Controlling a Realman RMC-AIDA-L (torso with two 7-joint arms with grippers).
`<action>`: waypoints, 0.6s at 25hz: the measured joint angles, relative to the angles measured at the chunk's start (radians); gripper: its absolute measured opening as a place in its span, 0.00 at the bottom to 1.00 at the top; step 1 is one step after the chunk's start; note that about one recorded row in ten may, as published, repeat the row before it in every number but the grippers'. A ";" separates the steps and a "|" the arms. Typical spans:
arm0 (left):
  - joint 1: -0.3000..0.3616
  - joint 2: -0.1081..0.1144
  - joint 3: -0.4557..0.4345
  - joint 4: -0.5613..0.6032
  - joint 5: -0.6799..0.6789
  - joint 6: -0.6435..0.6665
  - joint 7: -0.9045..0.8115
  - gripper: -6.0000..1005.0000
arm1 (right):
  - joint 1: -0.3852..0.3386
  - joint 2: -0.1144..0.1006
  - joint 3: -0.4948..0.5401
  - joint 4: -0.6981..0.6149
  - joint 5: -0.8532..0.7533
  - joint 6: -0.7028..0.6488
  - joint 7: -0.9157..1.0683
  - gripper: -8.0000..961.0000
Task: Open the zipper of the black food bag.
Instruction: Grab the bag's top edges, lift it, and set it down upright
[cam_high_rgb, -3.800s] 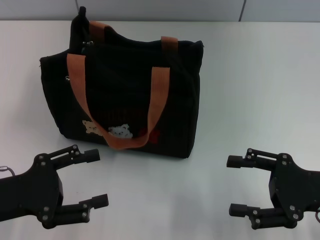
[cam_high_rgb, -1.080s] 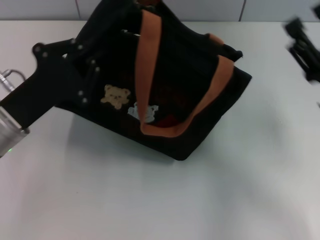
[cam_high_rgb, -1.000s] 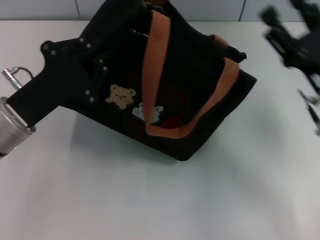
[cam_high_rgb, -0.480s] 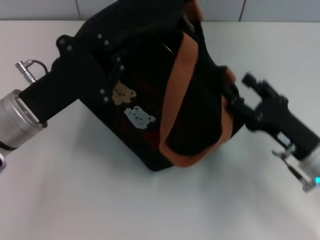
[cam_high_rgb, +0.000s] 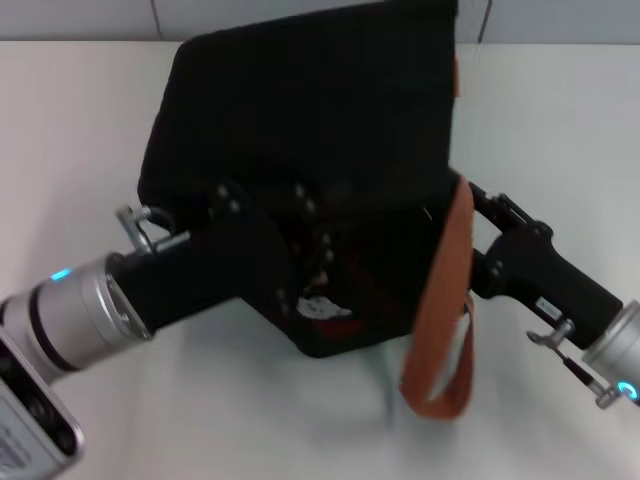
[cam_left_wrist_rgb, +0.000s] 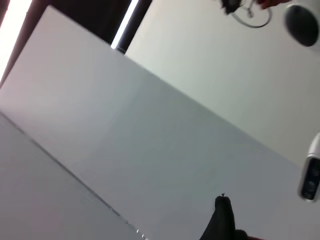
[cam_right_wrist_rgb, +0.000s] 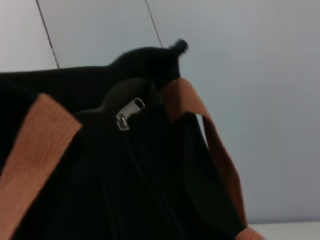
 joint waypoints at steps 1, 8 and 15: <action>-0.002 0.000 0.008 -0.018 0.000 -0.005 0.027 0.10 | -0.008 0.000 -0.001 -0.001 -0.001 0.000 0.000 0.86; -0.005 0.000 0.023 -0.043 0.003 -0.018 0.066 0.10 | -0.158 0.001 0.096 -0.031 0.028 -0.227 -0.068 0.86; -0.005 0.000 0.024 -0.045 0.003 -0.027 0.076 0.10 | -0.178 0.004 0.177 0.053 0.038 -0.399 -0.282 0.86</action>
